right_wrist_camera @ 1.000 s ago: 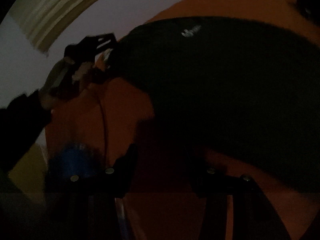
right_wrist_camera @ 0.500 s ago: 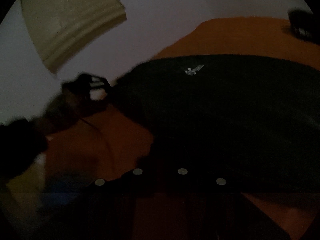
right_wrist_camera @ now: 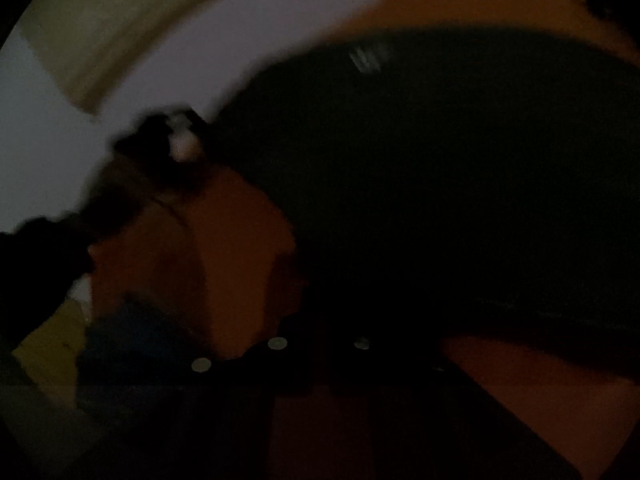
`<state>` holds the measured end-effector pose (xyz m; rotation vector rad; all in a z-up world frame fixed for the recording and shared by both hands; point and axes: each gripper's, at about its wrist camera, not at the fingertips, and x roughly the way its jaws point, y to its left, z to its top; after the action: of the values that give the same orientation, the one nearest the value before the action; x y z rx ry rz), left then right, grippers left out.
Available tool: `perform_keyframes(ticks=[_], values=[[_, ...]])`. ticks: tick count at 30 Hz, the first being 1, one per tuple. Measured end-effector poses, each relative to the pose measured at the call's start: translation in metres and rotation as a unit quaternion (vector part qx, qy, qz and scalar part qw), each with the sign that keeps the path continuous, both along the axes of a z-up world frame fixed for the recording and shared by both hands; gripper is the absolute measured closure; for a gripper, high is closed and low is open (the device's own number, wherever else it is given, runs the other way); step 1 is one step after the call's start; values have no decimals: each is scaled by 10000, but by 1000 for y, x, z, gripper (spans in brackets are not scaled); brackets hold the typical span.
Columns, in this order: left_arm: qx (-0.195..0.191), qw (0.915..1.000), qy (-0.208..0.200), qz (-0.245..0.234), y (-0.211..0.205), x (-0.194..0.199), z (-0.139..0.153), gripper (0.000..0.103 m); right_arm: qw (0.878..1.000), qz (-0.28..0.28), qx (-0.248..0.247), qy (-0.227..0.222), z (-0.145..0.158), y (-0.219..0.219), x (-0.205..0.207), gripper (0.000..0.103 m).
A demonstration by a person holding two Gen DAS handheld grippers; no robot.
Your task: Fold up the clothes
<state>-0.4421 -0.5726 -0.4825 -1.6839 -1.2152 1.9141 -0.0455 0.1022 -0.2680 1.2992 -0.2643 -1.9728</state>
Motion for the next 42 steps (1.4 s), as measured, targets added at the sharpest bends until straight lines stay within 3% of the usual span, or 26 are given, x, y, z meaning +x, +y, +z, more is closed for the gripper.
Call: perform_keyframes(ticks=[2,5,8,10,11,12,13,14,16,17,19,20,22,23,25,27,29,31,33,35,36,37,39,41,42], values=[[-111,9999,-131,-4,-2,9,8,67,9998,132,-30,-146,8,15,9,101],[-557,9966,-297,-529,2,32,36,66,9986,356,24,381,46,51,29,100],[-1277,9851,103,-1144,25,63,80,66,9946,404,227,927,81,78,31,100],[-1195,9759,624,-1714,69,78,104,66,9928,349,275,1111,89,82,20,100],[-1136,9699,773,-2012,93,82,108,66,9926,286,245,1151,89,82,15,100],[-1163,9583,924,-2439,119,86,106,66,9929,189,215,1155,85,80,11,100],[-1205,9442,1075,-2872,146,90,104,66,9935,90,238,1113,78,77,6,100],[-1380,9234,1225,-3367,183,96,96,66,9945,-13,358,987,66,71,-1,100],[-1697,9033,1226,-3745,199,104,77,66,9957,-223,682,586,37,69,-9,100],[-1953,9009,1052,-3729,200,106,58,67,9963,-323,682,409,22,75,-8,103],[-1682,9314,665,-3159,154,110,30,84,9981,-486,290,230,10,92,-4,103],[-1395,9455,429,-2912,139,106,23,100,9984,-508,201,147,10,93,-6,103],[-833,9670,-42,-2407,108,99,12,100,9985,-545,103,5,16,104,-1,103],[-786,9709,-193,-2254,97,98,18,100,9985,-531,114,50,23,108,2,103],[-1283,9642,205,-2312,87,99,43,97,9979,-504,154,377,40,119,14,103],[-1590,9585,559,-2301,74,96,65,95,9958,-554,520,514,38,128,18,103],[-1503,9655,668,-2017,51,84,79,92,9966,-479,650,187,25,141,19,103],[-1409,9745,737,-1586,16,63,91,78,9974,-499,448,246,36,157,28,103],[-1344,9844,743,-853,-28,46,103,47,9978,-556,228,292,46,174,35,99],[-975,9891,1094,160,-56,44,110,30,9965,-786,-74,283,52,190,37,87],[-835,9887,1169,439,-66,45,104,24,9950,-938,-237,229,53,199,37,82],[-622,9886,1211,647,-77,43,98,24,9927,-1132,-400,92,51,207,36,82],[-235,9908,1152,677,-90,35,81,24,9899,-1304,-534,-131,44,215,35,82],[-440,9916,991,703,-98,27,62,24,9898,-1319,-495,-189,39,221,38,82],[-609,9919,859,709,-59,19,50,24,9907,-1284,-430,-142,41,220,39,82]])
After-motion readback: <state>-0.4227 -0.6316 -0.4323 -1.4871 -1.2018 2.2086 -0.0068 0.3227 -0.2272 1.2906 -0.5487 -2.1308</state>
